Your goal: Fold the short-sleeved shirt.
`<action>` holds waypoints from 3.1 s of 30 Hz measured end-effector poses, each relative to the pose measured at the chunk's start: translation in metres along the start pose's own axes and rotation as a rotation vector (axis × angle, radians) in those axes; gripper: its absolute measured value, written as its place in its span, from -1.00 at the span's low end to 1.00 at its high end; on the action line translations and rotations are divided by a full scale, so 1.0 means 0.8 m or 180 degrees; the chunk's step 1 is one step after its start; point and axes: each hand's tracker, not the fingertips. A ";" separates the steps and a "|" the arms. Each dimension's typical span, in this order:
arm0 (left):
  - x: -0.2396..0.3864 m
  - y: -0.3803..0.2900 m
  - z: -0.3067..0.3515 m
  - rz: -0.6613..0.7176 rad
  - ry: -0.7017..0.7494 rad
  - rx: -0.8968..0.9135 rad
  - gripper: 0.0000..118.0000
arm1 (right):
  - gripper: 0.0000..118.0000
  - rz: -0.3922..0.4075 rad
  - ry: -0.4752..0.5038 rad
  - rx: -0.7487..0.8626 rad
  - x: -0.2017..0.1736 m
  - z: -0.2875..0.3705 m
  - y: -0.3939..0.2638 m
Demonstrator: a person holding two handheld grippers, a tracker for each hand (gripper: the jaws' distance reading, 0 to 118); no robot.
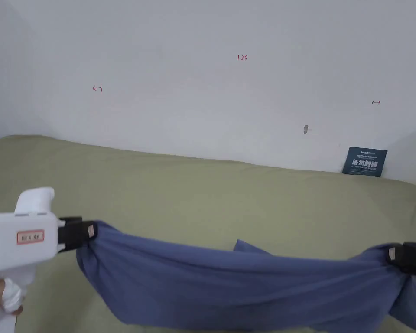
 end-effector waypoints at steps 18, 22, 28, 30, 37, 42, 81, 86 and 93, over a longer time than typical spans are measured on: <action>-0.016 -0.210 0.065 0.0521 0.0165 -0.0965 -0.98 | -0.90 -0.0237 -0.0229 -0.0829 0.033 0.039 -0.180; -0.019 -0.233 0.078 0.0706 0.0135 -0.0941 -0.97 | -0.82 -0.0182 -0.0239 -0.0863 0.029 0.042 -0.180; -0.021 -0.218 0.107 0.0889 -0.0055 -0.0607 0.99 | 0.15 -0.0226 0.0074 -0.0418 0.017 0.085 -0.159; 0.001 -0.198 0.122 0.0804 -0.0044 -0.0468 0.99 | 0.15 -0.0149 0.0014 -0.0246 0.000 0.103 -0.150; 0.168 -0.170 0.150 -0.0047 0.0412 0.0322 0.85 | 0.11 0.0548 -0.0583 0.0238 -0.130 0.156 -0.179; 0.257 -0.232 0.158 -0.0409 0.0848 0.0655 -1.00 | -0.98 0.0955 -0.0590 0.0553 -0.198 0.171 -0.245; -0.023 -0.223 0.037 0.0300 0.0830 -0.1119 0.98 | -0.98 0.0639 -0.0080 0.0208 -0.206 0.162 -0.286; 0.003 -0.228 0.040 -0.0144 0.1199 -0.1200 0.29 | -0.98 0.0836 -0.0148 0.0209 -0.193 0.152 -0.267; 0.033 -0.241 0.051 -0.0049 0.0988 -0.0921 -0.98 | -0.86 0.1247 -0.0113 0.0251 -0.160 0.077 -0.167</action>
